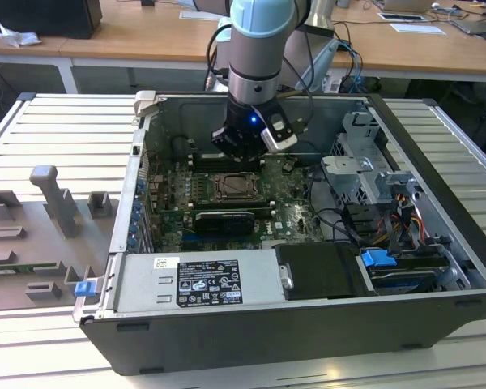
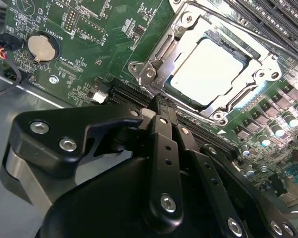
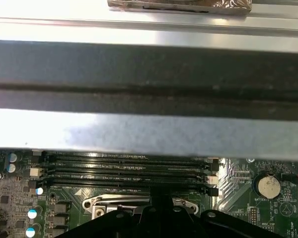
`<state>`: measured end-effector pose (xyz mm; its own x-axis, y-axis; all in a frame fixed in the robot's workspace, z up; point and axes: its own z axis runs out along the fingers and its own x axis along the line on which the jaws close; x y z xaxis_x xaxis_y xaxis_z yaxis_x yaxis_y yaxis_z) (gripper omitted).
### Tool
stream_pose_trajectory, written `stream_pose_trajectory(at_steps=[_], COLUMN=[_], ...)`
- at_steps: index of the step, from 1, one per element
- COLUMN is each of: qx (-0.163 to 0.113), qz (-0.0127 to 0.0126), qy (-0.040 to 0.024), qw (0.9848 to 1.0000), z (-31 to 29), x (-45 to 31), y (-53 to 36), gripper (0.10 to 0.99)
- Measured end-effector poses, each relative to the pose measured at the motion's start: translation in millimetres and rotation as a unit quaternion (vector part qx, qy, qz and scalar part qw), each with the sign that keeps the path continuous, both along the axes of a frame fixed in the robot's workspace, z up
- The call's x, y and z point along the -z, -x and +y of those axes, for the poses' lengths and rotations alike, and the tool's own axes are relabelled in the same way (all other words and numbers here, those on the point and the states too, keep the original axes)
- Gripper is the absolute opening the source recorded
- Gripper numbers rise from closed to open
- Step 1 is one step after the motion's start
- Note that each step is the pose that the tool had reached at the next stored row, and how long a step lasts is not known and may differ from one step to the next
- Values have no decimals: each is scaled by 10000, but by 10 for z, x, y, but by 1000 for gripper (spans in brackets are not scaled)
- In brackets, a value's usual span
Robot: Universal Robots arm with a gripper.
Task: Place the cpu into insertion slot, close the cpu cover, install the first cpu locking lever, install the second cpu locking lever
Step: 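Install the first cpu locking lever, then install the second cpu locking lever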
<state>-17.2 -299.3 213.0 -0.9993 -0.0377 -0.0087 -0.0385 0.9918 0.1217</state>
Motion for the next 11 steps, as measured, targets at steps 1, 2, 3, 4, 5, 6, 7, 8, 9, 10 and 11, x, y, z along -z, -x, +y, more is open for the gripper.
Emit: stream_pose_trajectory(at_steps=[1,2,3,4,5,6,7,8,9,10,11], qx=[0,0,0,0,0,0,-1,-1,0,0,0], qz=[0,0,0,0,0,0,0,0,0,0,0], qy=[0,0,0,0,0,1,1,1,0,0,0], qw=[10000,10000,10000,10000,10000,10000,10000,10000,10000,10000,10000], z=[-2,-6,-8,-10,-14,-26,-31,-36,-39,-44,-50], x=[0,0,0,0,0,0,0,0,0,0,0], y=[0,0,0,0,0,0,0,0,0,0,0], gripper=[106,106,106,106,106,106,106,106,106,106,106])
